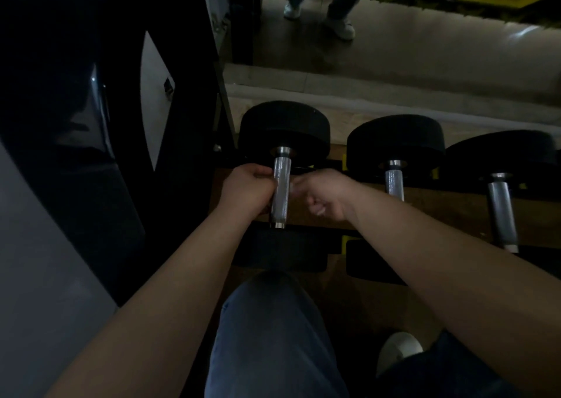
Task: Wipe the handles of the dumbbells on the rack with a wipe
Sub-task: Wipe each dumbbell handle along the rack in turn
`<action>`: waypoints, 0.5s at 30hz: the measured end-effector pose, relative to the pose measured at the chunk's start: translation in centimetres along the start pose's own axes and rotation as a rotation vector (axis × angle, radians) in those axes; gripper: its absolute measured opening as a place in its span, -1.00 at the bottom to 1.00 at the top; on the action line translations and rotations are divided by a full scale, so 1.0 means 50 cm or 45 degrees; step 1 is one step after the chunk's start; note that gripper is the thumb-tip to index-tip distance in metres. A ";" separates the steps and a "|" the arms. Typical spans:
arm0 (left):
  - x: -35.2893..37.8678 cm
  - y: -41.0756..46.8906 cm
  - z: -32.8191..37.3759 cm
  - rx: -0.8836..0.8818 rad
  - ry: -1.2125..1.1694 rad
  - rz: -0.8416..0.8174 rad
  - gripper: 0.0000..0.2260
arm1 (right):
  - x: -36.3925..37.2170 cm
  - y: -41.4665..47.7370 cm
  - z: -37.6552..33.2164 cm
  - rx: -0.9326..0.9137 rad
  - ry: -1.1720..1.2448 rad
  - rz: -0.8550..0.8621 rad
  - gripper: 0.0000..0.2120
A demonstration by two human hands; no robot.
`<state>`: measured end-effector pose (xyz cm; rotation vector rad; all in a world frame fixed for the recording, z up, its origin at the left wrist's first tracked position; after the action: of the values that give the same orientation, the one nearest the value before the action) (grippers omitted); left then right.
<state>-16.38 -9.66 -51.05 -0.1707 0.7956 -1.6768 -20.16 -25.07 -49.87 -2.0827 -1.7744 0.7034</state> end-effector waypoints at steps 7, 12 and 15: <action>0.004 -0.003 0.001 -0.077 -0.061 -0.032 -0.74 | 0.006 -0.083 0.026 -0.752 -0.911 -0.054 -0.96; 0.003 -0.014 0.007 -0.084 -0.074 -0.039 -0.76 | 0.005 -0.062 0.012 -0.985 -0.933 -0.108 -0.90; 0.001 -0.020 0.007 -0.055 -0.067 -0.048 -0.78 | 0.020 -0.022 -0.013 -1.137 -0.917 0.125 -0.90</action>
<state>-17.01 -9.78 -50.23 -0.2603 0.7937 -1.6848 -20.59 -23.87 -48.90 -2.6860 -2.7790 0.8619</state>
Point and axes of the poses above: each hand's wrist, its own y-axis towards the middle knuckle, its own x-axis out of the palm, z = x × y, the point moved 1 cm from there along y, towards the middle knuckle, and after that the axes turned 13 degrees about -x, right-handed, at the moved point
